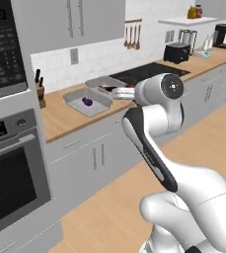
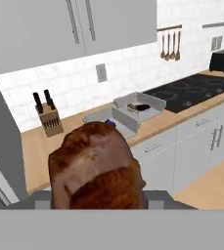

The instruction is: Place one eggplant and one chicken drumstick in each tupperware on the nearby counter, to pack two identical lunches.

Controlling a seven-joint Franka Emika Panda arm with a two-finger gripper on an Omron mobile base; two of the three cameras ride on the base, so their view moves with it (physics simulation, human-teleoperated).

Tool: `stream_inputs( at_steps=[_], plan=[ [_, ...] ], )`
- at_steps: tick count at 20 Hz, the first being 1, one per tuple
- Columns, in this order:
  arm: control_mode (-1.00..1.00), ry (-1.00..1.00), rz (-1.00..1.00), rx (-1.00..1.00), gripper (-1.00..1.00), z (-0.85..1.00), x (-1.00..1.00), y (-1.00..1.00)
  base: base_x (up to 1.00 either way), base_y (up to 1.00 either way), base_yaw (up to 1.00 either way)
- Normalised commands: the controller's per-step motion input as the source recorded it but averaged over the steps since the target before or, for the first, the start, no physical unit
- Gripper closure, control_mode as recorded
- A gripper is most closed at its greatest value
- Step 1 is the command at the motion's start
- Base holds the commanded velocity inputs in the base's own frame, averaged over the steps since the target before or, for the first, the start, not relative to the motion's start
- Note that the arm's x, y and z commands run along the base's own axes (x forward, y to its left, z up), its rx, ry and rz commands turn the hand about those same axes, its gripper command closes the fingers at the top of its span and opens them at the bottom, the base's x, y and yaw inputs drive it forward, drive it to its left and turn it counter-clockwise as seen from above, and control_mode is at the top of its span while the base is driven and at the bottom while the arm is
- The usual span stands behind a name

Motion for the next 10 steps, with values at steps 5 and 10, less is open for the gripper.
stream_inputs(
  at_steps=[5, 10],
  plan=[
    [1.00, 0.00, 0.00, 0.00, 1.00, 0.00, 0.00, 0.00, 1.00, -0.19, 0.07],
    [1.00, 0.00, 0.00, 0.00, 1.00, 0.00, 0.00, 0.00, 1.00, -0.48, 0.20]
  ],
)
